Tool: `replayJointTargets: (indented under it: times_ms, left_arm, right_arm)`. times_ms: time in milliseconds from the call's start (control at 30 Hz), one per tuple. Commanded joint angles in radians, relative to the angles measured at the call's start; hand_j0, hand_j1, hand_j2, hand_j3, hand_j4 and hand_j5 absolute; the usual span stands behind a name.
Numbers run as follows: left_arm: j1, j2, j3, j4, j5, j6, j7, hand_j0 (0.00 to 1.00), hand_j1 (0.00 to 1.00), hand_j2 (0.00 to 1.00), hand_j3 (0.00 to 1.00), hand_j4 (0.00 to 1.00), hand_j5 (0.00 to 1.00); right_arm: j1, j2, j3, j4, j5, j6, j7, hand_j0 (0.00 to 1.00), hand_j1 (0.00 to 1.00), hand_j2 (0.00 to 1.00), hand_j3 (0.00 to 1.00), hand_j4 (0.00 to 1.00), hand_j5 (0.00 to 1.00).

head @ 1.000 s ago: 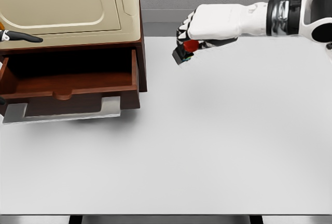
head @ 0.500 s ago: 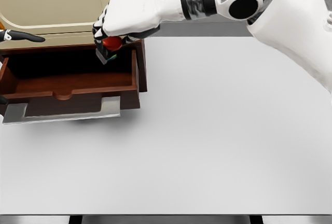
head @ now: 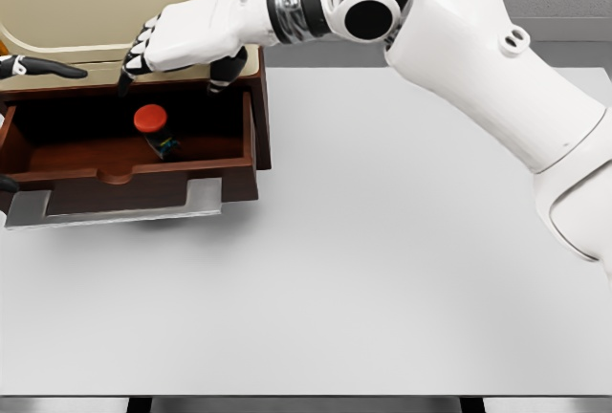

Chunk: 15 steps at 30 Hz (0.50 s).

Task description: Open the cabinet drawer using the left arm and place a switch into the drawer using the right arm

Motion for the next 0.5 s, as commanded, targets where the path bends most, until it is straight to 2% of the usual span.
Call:
replayJointTargets:
  times_ms: [0, 33, 100, 133, 167, 267, 467]
  left_arm:
    - [0.000, 0.000, 0.003, -0.002, 0.008, 0.002, 0.000, 1.00, 1.00, 1.00, 1.00, 1.00, 1.00]
    - [0.000, 0.000, 0.003, -0.003, 0.010, 0.002, 0.000, 1.00, 1.00, 1.00, 1.00, 1.00, 1.00]
    - [0.000, -0.005, 0.003, -0.003, 0.010, 0.003, 0.000, 1.00, 1.00, 1.00, 1.00, 1.00, 1.00]
    - [0.000, -0.019, 0.004, -0.008, 0.010, 0.005, 0.000, 1.00, 1.00, 1.00, 1.00, 1.00, 1.00]
    - [-0.014, -0.040, 0.004, -0.018, 0.010, 0.008, 0.000, 1.00, 1.00, 1.00, 1.00, 1.00, 1.00]
    - [-0.034, -0.137, 0.006, -0.020, 0.008, 0.012, 0.000, 1.00, 1.00, 1.00, 1.00, 1.00, 1.00]
    - [-0.041, -0.181, 0.006, -0.020, 0.008, 0.011, 0.000, 1.00, 1.00, 1.00, 1.00, 1.00, 1.00]
  right_arm:
    - [0.024, -0.184, -0.039, -0.134, 0.001, 0.003, 0.000, 1.00, 1.00, 1.00, 1.00, 1.00, 1.00]
    - [0.058, -0.329, -0.065, -0.216, 0.001, 0.003, 0.000, 1.00, 1.00, 1.00, 1.00, 1.00, 1.00]
    - [0.158, -0.542, -0.170, -0.265, -0.004, 0.003, 0.000, 1.00, 1.00, 1.00, 1.00, 1.00, 1.00]
    - [0.218, -0.644, -0.193, -0.271, 0.002, 0.003, 0.000, 1.00, 1.00, 1.00, 1.00, 1.00, 1.00]
    - [0.259, -0.690, -0.193, -0.285, 0.006, 0.003, 0.000, 1.00, 1.00, 1.00, 1.00, 1.00, 1.00]
    - [0.338, -0.716, -0.187, -0.285, 0.010, 0.003, 0.000, 1.00, 1.00, 1.00, 1.00, 1.00, 1.00]
    - [0.354, -0.716, -0.179, -0.279, 0.018, 0.003, 0.000, 1.00, 1.00, 1.00, 1.00, 1.00, 1.00]
